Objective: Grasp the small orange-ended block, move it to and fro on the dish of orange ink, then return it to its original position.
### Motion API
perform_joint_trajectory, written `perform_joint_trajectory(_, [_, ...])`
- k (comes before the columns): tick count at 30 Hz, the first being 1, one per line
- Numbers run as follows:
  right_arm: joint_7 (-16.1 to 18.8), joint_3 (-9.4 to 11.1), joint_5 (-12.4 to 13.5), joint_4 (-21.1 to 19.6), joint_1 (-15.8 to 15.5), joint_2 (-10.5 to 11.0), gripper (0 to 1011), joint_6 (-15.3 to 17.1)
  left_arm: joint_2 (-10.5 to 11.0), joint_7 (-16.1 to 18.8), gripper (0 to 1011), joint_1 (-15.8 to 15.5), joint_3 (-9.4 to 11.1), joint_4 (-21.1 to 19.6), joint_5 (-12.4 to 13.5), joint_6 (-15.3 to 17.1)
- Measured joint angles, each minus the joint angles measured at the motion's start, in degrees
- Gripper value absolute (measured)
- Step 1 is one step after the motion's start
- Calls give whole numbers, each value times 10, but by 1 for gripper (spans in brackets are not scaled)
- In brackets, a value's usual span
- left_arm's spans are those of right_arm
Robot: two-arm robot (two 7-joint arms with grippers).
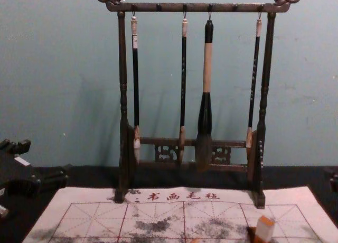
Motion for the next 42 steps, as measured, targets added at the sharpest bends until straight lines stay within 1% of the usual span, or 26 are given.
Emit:
perform_joint_trajectory(11, [0, 0, 0, 0, 0, 0, 1000, 0, 0, 0, 1001, 0, 0, 0, 0, 0])
perform_joint_trajectory(14, [14, 4, 6, -5, -5, 0, 1000, 0, 0, 0, 1001, 0, 0, 0, 0, 0])
perform_joint_trajectory(18, [45, 12, 27, -14, -14, 0, 1000, -7, 0, 0, 1001, 0, 0, 0, 0, 0])
perform_joint_trajectory(19, [59, 15, 37, -18, -19, 1, 1000, -11, 0, 0, 1001, 0, 0, 0, 0, 0])
perform_joint_trajectory(21, [77, 17, 48, -22, -23, 2, 1000, -15, 0, 0, 1001, 0, 0, 0, 0, 0])
perform_joint_trajectory(23, [110, 21, 70, -32, -32, 5, 1000, -21, 0, 0, 1001, 0, 0, 0, 0, 0])
perform_joint_trajectory(24, [110, 21, 70, -32, -32, 5, 1000, -21, 0, 0, 1001, 0, 0, 0, 0, 0])
perform_joint_trajectory(25, [128, 22, 80, -36, -37, 7, 1000, -22, 0, 0, 1001, 0, 0, 0, 0, 0])
perform_joint_trajectory(27, [144, 22, 88, -41, -42, 10, 1000, -23, 0, 0, 1001, 0, 0, 0, 0, 0])
perform_joint_trajectory(28, [161, 21, 95, -45, -46, 12, 1000, -24, 0, 0, 1001, 0, 0, 0, 0, 0])
perform_joint_trajectory(33, [207, 15, 112, -49, -54, 12, 1000, -24, 0, 0, 1001, 0, 0, 0, 0, 0])
perform_joint_trajectory(37, [225, 11, 116, -49, -56, 5, 1000, -24, 0, 0, 1002, 0, 0, 0, 0, 0])
perform_joint_trajectory(42, [243, 4, 117, -38, -54, -11, 1000, -21, 0, 0, 1001, 0, 0, 0, 0, 0])
